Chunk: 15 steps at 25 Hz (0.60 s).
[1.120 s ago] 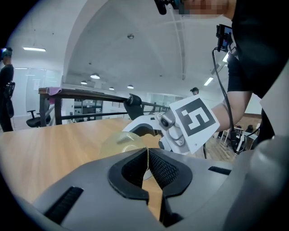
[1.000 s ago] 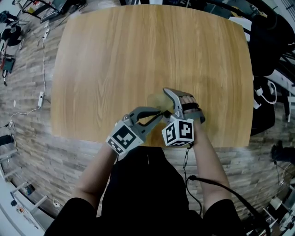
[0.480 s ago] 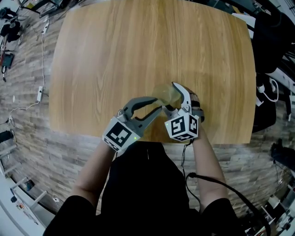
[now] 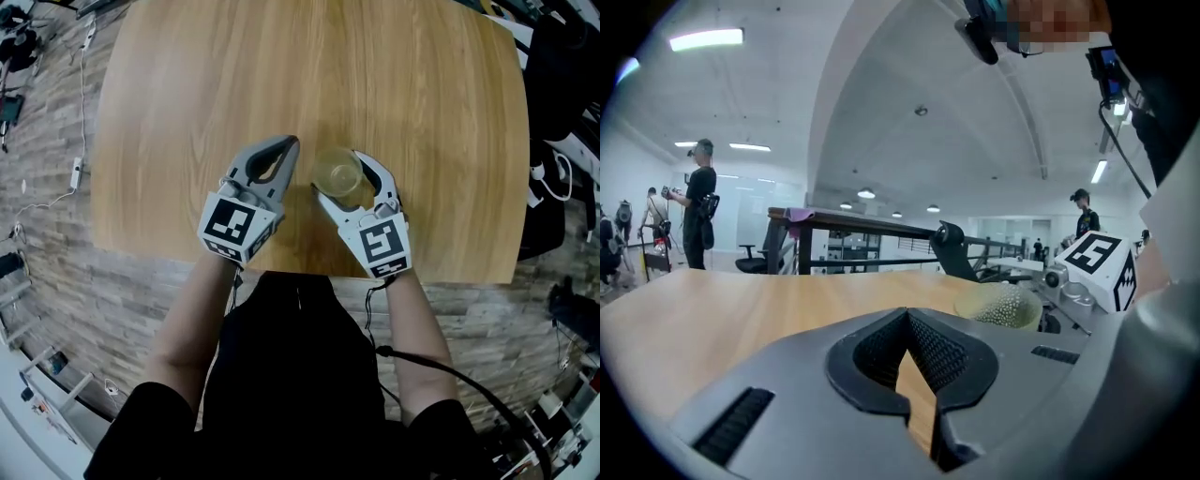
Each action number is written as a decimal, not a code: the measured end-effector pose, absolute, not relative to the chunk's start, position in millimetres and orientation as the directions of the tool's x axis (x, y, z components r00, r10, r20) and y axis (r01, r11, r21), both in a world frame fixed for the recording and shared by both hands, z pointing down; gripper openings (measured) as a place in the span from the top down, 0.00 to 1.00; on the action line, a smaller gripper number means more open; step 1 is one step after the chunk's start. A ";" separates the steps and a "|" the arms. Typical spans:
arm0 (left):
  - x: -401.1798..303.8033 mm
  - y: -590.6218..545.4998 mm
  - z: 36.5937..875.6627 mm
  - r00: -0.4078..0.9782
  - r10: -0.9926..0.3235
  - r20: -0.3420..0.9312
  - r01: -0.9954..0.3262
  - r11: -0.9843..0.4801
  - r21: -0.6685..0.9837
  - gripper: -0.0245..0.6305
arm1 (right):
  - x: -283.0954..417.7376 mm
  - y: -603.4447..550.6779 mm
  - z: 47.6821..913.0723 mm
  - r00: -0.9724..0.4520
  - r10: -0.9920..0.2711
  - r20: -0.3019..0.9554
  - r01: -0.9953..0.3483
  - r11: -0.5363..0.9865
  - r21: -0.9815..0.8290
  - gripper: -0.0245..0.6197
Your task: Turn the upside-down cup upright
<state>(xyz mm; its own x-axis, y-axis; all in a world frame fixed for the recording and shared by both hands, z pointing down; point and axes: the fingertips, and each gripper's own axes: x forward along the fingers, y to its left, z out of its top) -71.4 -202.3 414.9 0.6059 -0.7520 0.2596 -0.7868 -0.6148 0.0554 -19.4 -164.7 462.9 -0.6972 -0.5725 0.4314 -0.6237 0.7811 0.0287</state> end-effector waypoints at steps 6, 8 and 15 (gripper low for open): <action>-49.3 -198.8 435.8 0.609 -0.742 0.281 -0.785 -0.615 0.079 0.95 | -23.4 -161.4 474.5 -0.695 -0.560 0.451 -0.626 0.780 0.002 0.46; -47.4 -197.7 440.1 0.610 -0.739 0.285 -0.785 -0.614 0.089 0.95 | -21.8 -159.3 480.1 -0.695 -0.549 0.464 -0.622 0.783 -0.005 0.46; -40.8 -195.1 450.6 0.615 -0.727 0.305 -0.779 -0.620 0.095 0.95 | -17.1 -154.3 496.8 -0.690 -0.527 0.496 -0.617 0.787 -0.023 0.46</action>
<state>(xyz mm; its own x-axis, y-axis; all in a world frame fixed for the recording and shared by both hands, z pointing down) -40.8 -195.1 450.6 0.6154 -0.7270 0.3047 -0.7791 -0.6195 0.0955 -17.1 -154.3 496.8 -0.6903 -0.5266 0.4961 -0.6169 0.7867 -0.0234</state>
